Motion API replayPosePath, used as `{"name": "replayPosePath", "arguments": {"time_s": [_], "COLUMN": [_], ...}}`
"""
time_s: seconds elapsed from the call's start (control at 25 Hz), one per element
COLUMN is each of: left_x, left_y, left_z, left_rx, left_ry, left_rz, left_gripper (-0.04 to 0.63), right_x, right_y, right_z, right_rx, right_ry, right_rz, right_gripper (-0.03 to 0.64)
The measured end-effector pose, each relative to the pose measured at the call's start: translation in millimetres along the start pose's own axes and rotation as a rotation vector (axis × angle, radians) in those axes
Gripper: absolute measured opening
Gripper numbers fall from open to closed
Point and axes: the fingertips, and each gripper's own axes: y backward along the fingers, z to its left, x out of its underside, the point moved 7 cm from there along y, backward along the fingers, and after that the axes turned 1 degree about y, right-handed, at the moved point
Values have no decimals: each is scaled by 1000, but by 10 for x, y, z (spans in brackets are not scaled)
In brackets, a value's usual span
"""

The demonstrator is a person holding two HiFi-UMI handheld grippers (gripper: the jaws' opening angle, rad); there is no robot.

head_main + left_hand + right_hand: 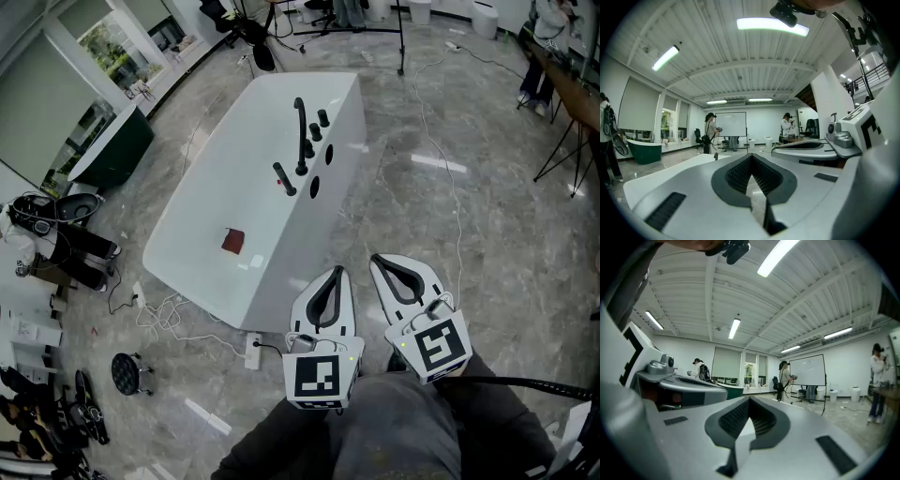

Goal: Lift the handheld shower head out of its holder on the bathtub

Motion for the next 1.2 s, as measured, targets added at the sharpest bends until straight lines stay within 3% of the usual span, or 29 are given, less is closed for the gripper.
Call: {"name": "replayPosePath", "arguments": {"time_s": [0.64, 0.92, 1.2], "left_x": [174, 335, 435], "left_y": [-251, -472, -1047], "left_z": [-372, 0, 487], "left_rx": [-61, -107, -83], "left_ry": [39, 63, 90], "left_rz": [38, 53, 67], "left_gripper": [3, 3, 3], "right_x": [136, 255, 418], "right_y": [79, -349, -1056], "right_z": [-441, -475, -674], "right_rx": [-63, -79, -85], "right_ry": [-19, -18, -33], "right_rz": [6, 52, 43], "right_gripper": [3, 5, 5]}}
